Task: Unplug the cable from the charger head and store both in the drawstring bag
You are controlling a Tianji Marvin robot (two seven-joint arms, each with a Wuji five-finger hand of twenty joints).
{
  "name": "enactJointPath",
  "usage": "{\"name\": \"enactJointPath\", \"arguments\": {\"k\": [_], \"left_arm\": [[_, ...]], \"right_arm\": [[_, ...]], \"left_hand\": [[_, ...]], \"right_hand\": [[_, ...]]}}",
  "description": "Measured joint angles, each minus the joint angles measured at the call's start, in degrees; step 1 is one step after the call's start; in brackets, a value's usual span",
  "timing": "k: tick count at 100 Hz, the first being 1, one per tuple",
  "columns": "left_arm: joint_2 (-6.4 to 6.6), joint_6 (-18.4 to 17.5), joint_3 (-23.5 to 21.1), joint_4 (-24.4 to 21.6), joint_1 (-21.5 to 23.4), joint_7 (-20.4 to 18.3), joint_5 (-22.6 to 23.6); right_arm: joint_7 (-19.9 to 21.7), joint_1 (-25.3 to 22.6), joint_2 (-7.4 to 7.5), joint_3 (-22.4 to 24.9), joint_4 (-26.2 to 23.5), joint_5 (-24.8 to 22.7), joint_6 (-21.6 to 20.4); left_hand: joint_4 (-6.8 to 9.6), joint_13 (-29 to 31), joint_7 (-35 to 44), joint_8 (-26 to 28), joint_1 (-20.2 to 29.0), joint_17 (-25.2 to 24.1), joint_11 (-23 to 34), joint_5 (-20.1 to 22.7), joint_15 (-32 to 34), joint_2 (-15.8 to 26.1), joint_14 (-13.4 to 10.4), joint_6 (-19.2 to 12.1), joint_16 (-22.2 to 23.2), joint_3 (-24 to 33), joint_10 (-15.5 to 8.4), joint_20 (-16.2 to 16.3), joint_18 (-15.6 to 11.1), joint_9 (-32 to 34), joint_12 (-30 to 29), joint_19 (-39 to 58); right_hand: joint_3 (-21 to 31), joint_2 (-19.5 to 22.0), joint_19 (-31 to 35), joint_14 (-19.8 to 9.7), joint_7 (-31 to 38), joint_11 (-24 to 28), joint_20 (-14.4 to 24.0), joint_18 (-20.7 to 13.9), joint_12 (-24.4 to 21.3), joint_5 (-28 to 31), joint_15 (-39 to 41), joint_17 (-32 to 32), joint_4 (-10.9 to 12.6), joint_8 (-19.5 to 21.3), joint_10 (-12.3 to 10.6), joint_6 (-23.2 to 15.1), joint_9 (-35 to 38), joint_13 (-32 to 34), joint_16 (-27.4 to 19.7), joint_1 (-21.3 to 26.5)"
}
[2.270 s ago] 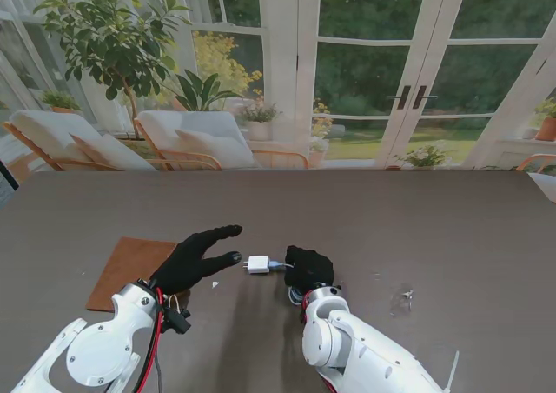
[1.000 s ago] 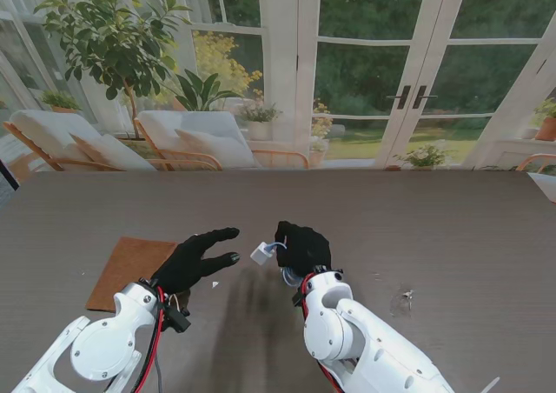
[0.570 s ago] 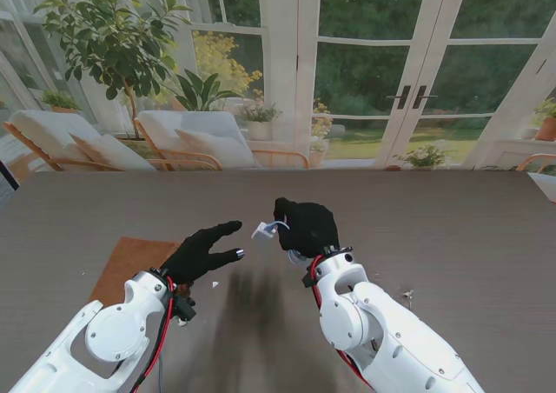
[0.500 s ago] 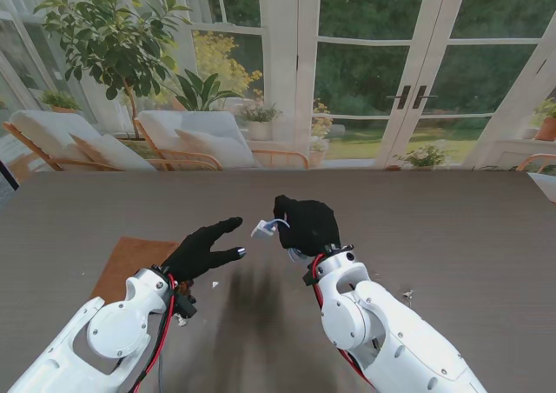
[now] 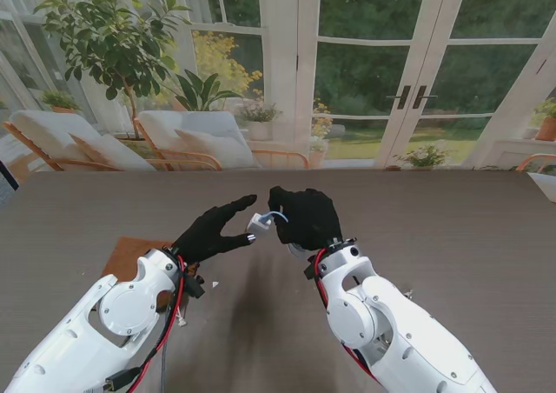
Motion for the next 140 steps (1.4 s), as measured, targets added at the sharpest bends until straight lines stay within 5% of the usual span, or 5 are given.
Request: {"name": "enactJointPath", "arguments": {"k": [47,71,96,122,140], "left_arm": [[-0.94,-4.2,4.4,5.5,-5.0,1.2,-3.1],[-1.44,-5.3,5.2,6.1,-5.4,1.1,-9.7],[-2.05,-7.6,6.2,7.6,-6.1,1.6,-9.9],[-2.63,-8.7,7.7,9.3,-7.2,2.7,-12.0],[-3.15,-7.8,8.2,9.6,-7.3,2.9,-13.5]], "right_arm": [[-0.8,0.5,0.01,-0.3,0.0,-0.2,-0.8],[-0.9,0.5,0.0,-0.5,-0.1,-0.3,-1.0],[-1.3,0.4,-0.1,-0.5,-0.1,0.1,-0.8],[-1.5,0.3,-0.33,-0.6,-0.1,0.7,-0.1],[-1.4,0.5,-0.39,-0.5,0.1,0.9,0.6]], "left_hand": [[0.0,0.4,2.9,1.2,-0.6,1.5,0.9,2.2,1.3,-1.0,-0.3,-2.3,1.4,1.4,-0.6,1.5,0.0,2.6,2.1,1.6],[-0.01,6.9,9.9,9.3,-1.7,7.0,3.9,10.1,7.5,-2.8,1.5,-0.9,8.0,5.1,0.0,8.6,1.5,9.5,7.7,6.6],[-1.97,16.1,25.8,26.6,4.8,13.7,9.9,17.7,26.4,-4.3,3.2,-0.2,18.8,7.4,0.1,23.7,3.7,20.3,19.8,20.7],[-2.59,27.2,38.3,26.8,14.3,12.8,22.6,19.7,52.3,-4.8,5.1,2.4,30.7,-5.7,2.5,14.8,7.1,30.6,35.6,62.5],[-2.54,37.1,48.0,31.6,14.2,22.8,36.7,24.7,70.7,-3.4,5.4,6.5,37.9,-8.2,3.4,25.2,12.6,37.3,50.9,70.4]], "right_hand": [[0.0,0.0,0.0,-0.3,0.0,0.0,0.0,0.0,0.0,0.0,0.0,0.0,0.0,0.0,-0.2,-0.1,0.0,0.0,0.1,0.0],[0.0,0.0,0.0,-0.3,0.0,0.0,0.0,0.0,0.0,0.0,0.0,0.0,0.0,0.0,-0.3,-0.1,0.0,0.0,0.1,0.0],[0.0,0.0,0.0,-0.4,0.0,0.0,0.0,0.0,0.0,0.0,0.0,0.0,0.0,0.0,-0.3,-0.1,0.0,0.0,0.1,0.0],[0.0,0.0,0.0,-0.4,0.0,0.0,0.0,0.0,0.0,0.0,0.0,0.0,0.0,0.0,-0.3,-0.1,0.0,0.0,0.5,0.0],[0.0,0.0,0.0,-0.4,0.0,0.0,0.0,0.0,0.0,-0.1,0.0,0.0,0.0,0.0,-0.3,-0.1,0.0,0.0,0.5,0.0]]}}
